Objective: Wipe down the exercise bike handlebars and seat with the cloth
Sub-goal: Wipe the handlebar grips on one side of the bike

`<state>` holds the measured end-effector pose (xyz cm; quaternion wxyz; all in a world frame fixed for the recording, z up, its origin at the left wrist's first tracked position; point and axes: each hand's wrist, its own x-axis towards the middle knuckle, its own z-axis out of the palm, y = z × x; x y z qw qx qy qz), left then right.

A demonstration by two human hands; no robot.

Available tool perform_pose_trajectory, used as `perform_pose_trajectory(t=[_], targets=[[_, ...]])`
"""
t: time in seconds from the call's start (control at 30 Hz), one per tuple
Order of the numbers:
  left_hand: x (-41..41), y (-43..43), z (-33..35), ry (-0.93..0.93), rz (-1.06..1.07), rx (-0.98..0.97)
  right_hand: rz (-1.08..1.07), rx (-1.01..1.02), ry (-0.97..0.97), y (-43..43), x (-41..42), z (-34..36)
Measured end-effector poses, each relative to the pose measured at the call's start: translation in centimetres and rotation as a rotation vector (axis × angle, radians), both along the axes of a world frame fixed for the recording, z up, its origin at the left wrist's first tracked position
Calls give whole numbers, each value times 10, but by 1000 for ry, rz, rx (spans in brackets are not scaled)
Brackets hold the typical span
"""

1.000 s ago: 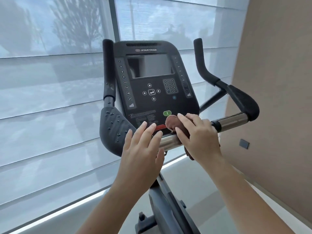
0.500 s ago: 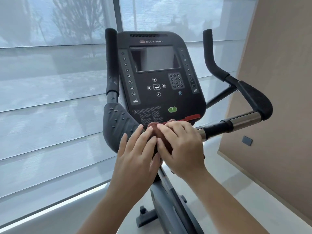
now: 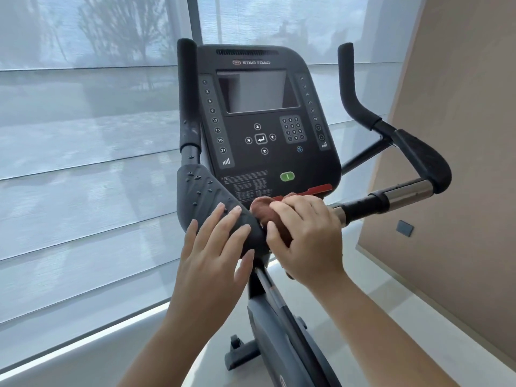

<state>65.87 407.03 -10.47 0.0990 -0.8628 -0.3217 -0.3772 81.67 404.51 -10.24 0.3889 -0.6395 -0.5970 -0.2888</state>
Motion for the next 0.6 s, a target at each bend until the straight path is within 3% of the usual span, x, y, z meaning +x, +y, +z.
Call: perform_pose_trajectory(t=[0.17,0.3,0.47,0.6], targets=[[-6,5,1,16,5,38,-136,6,44,-9,56,5],[-12,9,-1,-1,-3,56,-186,38,132,-3,23,-1],[-15,13,-7,-51,-42,111,-26,-15,-44,0,0,-1],[-22,18,-7,-95,-59,197,-171,-42,17,-10,42,6]])
